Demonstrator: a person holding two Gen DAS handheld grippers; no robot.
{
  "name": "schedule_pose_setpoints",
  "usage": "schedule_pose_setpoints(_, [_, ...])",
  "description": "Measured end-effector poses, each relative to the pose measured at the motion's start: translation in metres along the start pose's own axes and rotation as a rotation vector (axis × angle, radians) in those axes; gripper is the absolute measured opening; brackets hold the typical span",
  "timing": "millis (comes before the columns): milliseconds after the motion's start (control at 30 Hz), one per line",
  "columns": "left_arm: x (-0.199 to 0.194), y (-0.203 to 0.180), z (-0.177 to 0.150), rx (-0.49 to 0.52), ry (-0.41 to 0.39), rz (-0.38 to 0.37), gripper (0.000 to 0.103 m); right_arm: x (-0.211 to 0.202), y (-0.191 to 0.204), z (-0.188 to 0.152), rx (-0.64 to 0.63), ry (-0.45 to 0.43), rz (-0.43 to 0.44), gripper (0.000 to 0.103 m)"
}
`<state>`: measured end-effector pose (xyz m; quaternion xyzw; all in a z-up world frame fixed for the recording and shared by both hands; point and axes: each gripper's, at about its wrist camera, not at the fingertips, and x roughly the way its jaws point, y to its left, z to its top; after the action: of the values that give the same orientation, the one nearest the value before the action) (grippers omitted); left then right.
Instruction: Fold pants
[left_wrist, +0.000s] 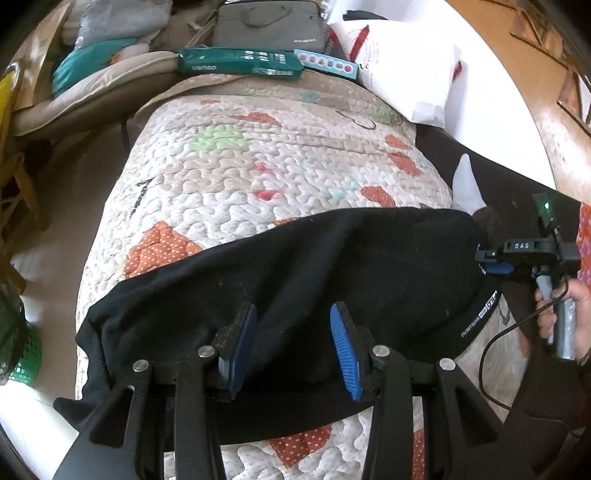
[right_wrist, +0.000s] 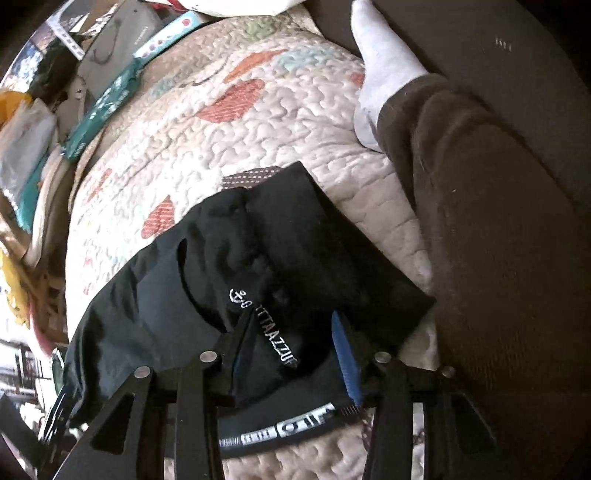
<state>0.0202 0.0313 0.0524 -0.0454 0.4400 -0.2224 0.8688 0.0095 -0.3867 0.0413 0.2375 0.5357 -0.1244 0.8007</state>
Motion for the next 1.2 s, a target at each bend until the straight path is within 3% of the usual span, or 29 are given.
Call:
schedule_pose_setpoints(100, [-0.003,0.002,0.000,-0.010,-0.012,0.007,0.041,0.000,0.002,0.000,0.009,-0.015,-0.007,0.046])
schedule_pose_setpoints(133, [-0.004,0.003,0.001,-0.015,-0.017,0.008,0.041,-0.001,0.004,0.000,-0.010,-0.018,-0.006,0.031])
schedule_pose_setpoints(167, [-0.005,0.004,0.001,-0.018,-0.020,0.009,0.041,-0.004,0.004,-0.001,-0.019,-0.028,-0.002,0.003])
schedule_pose_setpoints(333, [-0.010,0.007,0.003,-0.033,-0.040,0.030,0.041,-0.026,0.001,-0.006,-0.025,-0.055,0.019,0.003])
schedule_pose_setpoints(600, [-0.014,0.017,0.005,-0.084,-0.042,0.066,0.041,-0.068,-0.004,-0.029,-0.107,-0.071,-0.145,0.002])
schedule_pose_setpoints(700, [-0.018,0.021,0.006,-0.099,-0.050,0.083,0.041,-0.058,-0.003,-0.030,-0.130,-0.015,-0.216,0.003])
schedule_pose_setpoints(800, [-0.021,0.028,0.007,-0.117,-0.054,0.171,0.041,-0.058,0.015,-0.039,-0.196,-0.015,-0.244,0.005])
schedule_pose_setpoints(900, [-0.019,0.042,0.007,-0.171,-0.034,0.242,0.041,-0.060,0.054,-0.055,-0.297,-0.039,-0.155,0.008])
schedule_pose_setpoints(967, [-0.015,0.059,0.005,-0.251,0.001,0.279,0.041,-0.048,0.094,-0.068,-0.406,0.011,-0.023,0.010])
schedule_pose_setpoints(1100, [-0.013,0.084,-0.004,-0.332,0.051,0.383,0.041,-0.008,0.168,-0.088,-0.565,0.122,0.156,0.010])
schedule_pose_setpoints(1200, [-0.016,0.112,-0.018,-0.461,0.105,0.376,0.042,0.022,0.210,-0.106,-0.677,0.165,0.227,0.010])
